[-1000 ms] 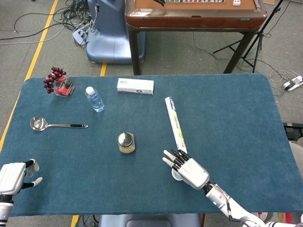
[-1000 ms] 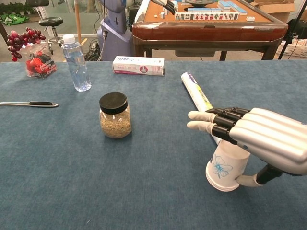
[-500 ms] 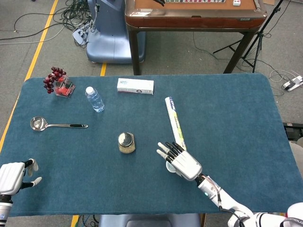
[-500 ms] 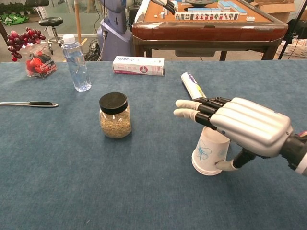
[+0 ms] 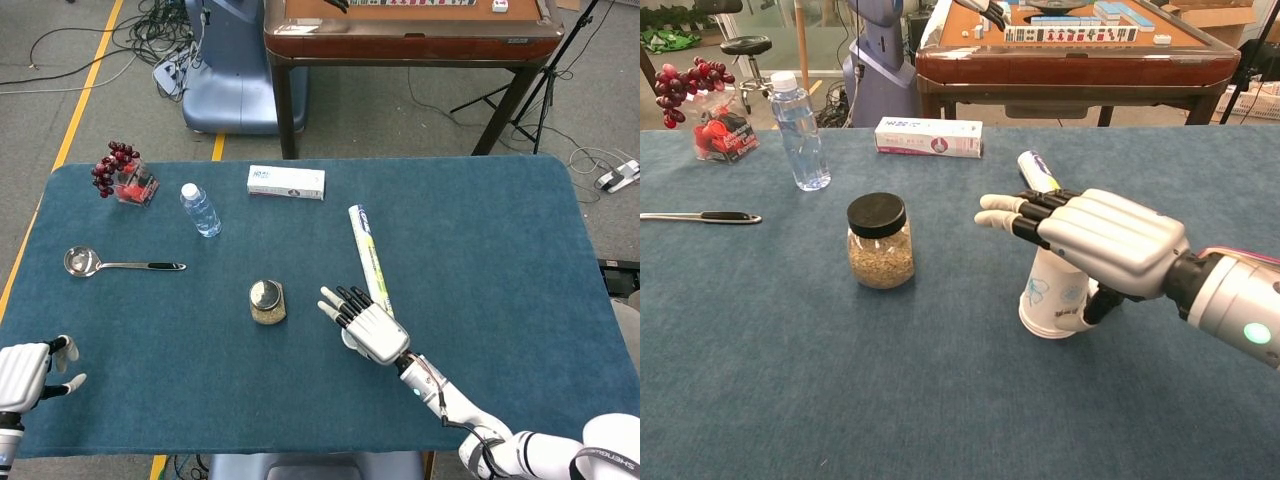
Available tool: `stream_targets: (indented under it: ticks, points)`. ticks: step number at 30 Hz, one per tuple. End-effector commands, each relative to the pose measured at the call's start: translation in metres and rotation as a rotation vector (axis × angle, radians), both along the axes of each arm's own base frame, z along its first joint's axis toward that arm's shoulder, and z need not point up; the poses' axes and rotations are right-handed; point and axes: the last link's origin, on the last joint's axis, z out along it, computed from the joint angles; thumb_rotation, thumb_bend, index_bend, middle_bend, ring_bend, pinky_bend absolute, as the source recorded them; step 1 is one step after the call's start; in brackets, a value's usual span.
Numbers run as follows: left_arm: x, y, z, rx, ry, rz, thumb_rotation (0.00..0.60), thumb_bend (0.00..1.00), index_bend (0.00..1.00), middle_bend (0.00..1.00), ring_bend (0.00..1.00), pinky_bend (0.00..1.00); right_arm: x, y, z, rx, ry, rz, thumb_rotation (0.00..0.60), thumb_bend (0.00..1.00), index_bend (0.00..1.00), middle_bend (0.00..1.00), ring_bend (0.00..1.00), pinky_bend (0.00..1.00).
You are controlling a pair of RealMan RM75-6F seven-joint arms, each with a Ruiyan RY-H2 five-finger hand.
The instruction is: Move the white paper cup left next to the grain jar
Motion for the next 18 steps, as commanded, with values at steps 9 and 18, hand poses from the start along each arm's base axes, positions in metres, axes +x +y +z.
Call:
stream_targets:
  ticks: [9,18]
  points:
    - [0.001,-0.001,0.001,0.001,-0.002,-0.004,0.6,0.09,0.58,0.67,0.65,0.83,0.012,-0.025,-0.006,-0.032,-0.003,-0.03,0.6,0.0,0.0,0.0,0.0,0.15]
    - [0.001,-0.001,0.001,0.002,-0.003,-0.007,0.6,0.09,0.58,0.67,0.65,0.83,0.022,-0.041,-0.016,-0.026,-0.01,-0.058,0.6,0.0,0.0,0.0,0.0,0.15]
